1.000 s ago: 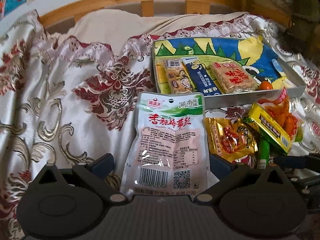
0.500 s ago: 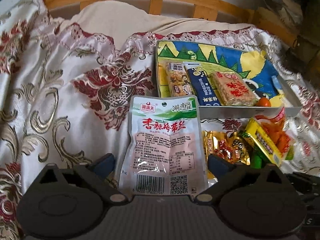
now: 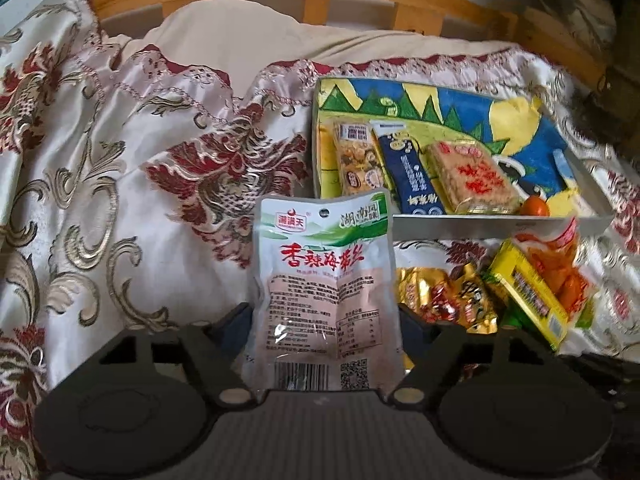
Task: Organize snacks
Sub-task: 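Grasp the white spicy-snack pouch with the left tool while the right tool grasps the green stick snack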
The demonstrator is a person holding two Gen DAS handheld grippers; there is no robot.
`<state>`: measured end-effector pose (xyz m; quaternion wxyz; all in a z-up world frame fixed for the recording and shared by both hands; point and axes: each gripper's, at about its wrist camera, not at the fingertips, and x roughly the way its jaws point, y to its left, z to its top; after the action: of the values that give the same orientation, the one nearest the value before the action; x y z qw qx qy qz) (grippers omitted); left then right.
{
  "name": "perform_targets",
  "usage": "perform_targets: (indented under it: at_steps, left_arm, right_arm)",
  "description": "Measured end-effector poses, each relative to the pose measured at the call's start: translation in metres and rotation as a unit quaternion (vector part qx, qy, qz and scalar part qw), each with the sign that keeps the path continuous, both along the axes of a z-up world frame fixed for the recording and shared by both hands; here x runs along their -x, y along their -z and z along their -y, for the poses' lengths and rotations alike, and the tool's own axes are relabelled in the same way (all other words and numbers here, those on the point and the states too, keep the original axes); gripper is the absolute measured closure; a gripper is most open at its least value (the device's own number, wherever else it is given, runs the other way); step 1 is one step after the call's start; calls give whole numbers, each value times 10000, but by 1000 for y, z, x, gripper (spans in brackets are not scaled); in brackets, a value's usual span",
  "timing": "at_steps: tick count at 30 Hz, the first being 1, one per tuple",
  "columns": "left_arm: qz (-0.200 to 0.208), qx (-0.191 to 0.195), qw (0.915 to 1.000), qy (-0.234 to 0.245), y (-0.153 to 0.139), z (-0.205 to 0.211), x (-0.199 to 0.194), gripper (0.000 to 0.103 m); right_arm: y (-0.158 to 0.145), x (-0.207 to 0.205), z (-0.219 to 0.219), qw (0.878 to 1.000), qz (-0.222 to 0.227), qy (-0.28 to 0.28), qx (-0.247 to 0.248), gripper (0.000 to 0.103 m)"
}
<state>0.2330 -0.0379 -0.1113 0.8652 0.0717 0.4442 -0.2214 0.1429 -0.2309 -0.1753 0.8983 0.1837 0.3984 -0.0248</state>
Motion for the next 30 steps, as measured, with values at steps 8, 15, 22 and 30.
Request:
perform_targets:
  at_steps: [8,15,22,30]
  left_arm:
    - [-136,61,9999,-5,-10,-2,21,48]
    - [-985,552,9936,-95,-6,-15,35,78]
    - [-630,54,9978,-213,-6,-14,40,58]
    - [-239,-253,9987,-377,-5,-25,27,24]
  right_arm:
    - [-1,8,8,9981,-250,36,-558,70]
    - [-8,25,7,9949,-509,-125,-864,74]
    - [-12,34,6,9945,-563,-227,-849,75]
    - [-10,29,2,9963,-459,-323,-655,74]
